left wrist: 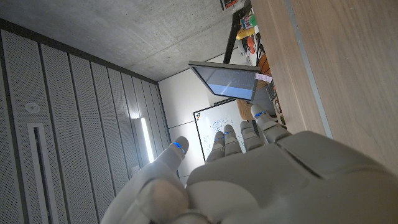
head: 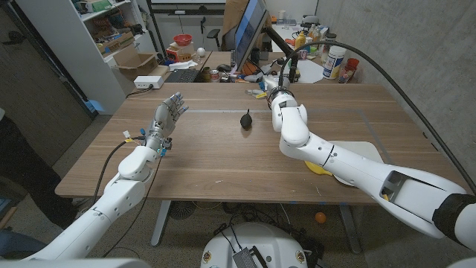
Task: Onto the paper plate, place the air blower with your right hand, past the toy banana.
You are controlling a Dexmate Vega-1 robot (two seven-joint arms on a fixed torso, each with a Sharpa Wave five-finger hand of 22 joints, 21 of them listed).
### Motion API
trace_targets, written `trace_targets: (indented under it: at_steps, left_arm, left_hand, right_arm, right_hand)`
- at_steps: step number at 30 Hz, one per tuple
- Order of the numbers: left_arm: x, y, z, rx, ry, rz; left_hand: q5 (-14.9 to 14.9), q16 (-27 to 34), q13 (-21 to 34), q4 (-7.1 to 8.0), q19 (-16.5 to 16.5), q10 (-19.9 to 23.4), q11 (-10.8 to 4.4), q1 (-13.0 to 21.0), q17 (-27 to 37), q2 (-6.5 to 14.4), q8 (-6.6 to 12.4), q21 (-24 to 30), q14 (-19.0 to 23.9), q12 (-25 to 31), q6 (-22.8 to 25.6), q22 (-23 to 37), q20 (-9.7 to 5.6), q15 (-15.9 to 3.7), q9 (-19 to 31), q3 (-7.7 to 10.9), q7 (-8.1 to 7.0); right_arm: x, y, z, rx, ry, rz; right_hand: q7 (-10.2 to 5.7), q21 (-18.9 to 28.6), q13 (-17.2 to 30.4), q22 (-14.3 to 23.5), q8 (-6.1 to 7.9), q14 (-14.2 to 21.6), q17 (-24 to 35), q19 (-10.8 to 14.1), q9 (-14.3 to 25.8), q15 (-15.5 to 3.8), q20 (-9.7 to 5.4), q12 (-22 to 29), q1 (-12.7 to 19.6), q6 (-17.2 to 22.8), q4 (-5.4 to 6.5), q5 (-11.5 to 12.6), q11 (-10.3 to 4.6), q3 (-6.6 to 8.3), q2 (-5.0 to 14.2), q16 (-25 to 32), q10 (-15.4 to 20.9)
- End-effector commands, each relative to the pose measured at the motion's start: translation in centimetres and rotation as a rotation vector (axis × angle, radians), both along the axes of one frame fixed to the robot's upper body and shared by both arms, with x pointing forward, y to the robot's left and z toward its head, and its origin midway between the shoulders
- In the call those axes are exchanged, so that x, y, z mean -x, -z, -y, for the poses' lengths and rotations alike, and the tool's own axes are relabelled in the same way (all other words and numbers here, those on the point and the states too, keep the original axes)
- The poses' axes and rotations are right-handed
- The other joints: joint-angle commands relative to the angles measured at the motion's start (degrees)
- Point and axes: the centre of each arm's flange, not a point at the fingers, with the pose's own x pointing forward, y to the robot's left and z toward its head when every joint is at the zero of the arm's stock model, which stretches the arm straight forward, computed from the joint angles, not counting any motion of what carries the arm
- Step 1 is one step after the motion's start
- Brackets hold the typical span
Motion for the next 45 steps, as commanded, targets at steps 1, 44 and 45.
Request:
trace_targets:
  at_steps: [1, 44, 45]
  left_arm:
    - [-0.2, 0.3, -0.2, 0.003, 0.001, -0.005]
    - [-1.5, 0.5, -1.1, 0.013, 0.004, -0.019]
    - [-1.5, 0.5, -1.1, 0.013, 0.004, -0.019]
  left_hand:
    - [0.2, 0.3, 0.2, -0.01, 0.1, -0.3, 0.40, -0.4, 0.3, 5.8, 0.11, 0.0, 0.1, 0.1, 0.1, 0.1, 0.20, 0.42, 0.1, 0.39, 0.45]
    - [0.1, 0.3, 0.2, -0.06, 0.2, -0.4, 0.40, -0.4, 0.3, 5.8, 0.11, -0.2, 0.1, 0.1, 0.1, 0.1, 0.17, 0.49, 0.1, 0.65, 0.52]
    - [0.1, 0.3, 0.2, -0.06, 0.2, -0.4, 0.32, -0.4, 0.3, 5.8, 0.10, -0.2, 0.1, 0.1, 0.1, 0.1, 0.16, 0.49, 0.1, 0.65, 0.52]
  right_arm:
    - [-0.4, 1.1, -1.4, 0.046, 0.073, 0.007]
    - [-4.8, 4.0, -6.7, 0.145, 0.285, -0.178]
    - [-4.9, 4.0, -6.8, 0.146, 0.287, -0.183]
  right_hand:
    - [-0.16, 0.6, 0.4, 0.1, 0.74, 1.7, 0.2, 1.3, 0.3, 0.04, 0.06, 0.7, -0.2, 1.7, 0.08, 0.9, 0.17, -0.80, -1.05, 0.7, 1.4]
    - [0.21, 2.1, 1.4, 0.3, 1.59, 8.3, 0.7, 8.2, 0.4, -0.84, 2.07, 2.0, -1.1, 5.7, 0.69, 3.5, 0.74, -3.28, -0.84, 2.6, 5.9]
    - [0.27, 2.1, 1.4, 0.3, 1.56, 8.4, 0.8, 8.5, 0.4, -0.85, 2.21, 1.9, -1.1, 5.6, 0.69, 3.5, 0.76, -3.33, -0.86, 2.6, 5.9]
